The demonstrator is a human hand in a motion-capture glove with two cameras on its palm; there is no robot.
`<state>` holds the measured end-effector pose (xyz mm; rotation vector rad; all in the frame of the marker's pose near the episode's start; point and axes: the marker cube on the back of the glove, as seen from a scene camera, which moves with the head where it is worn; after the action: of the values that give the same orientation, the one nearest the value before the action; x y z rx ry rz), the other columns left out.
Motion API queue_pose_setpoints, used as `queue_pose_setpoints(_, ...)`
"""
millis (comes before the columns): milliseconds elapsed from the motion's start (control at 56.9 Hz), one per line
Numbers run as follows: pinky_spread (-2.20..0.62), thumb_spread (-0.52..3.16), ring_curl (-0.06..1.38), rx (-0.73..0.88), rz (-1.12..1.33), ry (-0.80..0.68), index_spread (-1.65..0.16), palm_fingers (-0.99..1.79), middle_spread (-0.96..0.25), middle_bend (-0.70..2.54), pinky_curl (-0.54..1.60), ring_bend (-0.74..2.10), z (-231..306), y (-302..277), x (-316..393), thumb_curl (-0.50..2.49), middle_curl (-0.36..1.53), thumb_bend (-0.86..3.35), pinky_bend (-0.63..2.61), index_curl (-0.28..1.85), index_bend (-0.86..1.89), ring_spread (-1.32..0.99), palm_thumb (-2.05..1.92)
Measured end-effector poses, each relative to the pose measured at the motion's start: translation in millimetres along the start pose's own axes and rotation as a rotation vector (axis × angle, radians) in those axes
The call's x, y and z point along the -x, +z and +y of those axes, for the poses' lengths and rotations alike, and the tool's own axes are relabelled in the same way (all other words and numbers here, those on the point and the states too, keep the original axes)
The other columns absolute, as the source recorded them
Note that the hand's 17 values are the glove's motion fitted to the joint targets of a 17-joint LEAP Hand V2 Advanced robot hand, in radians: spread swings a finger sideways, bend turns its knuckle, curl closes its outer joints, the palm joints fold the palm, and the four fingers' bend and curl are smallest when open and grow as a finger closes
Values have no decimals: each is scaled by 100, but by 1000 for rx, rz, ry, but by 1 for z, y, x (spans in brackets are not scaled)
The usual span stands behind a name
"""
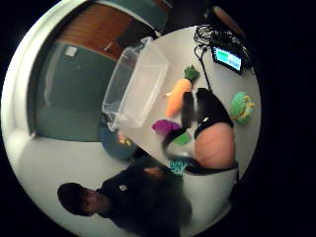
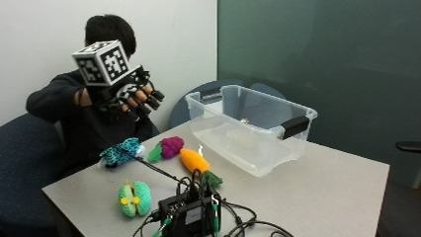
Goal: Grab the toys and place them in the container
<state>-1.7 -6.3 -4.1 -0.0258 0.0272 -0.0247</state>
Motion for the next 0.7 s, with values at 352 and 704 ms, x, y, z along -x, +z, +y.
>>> queue_pose_setpoints(352,-1,121,15,210,315,-173,-25,-18,-2,16,30,30,-49,3,67,14,14,12,83,9,5,-6,11)
queue_pose_setpoints(704,-1,121,21,325,733,-442,-24,-36,-2,10,33,26,-63,40,87,26,17,11,87,8,2,-5,27)
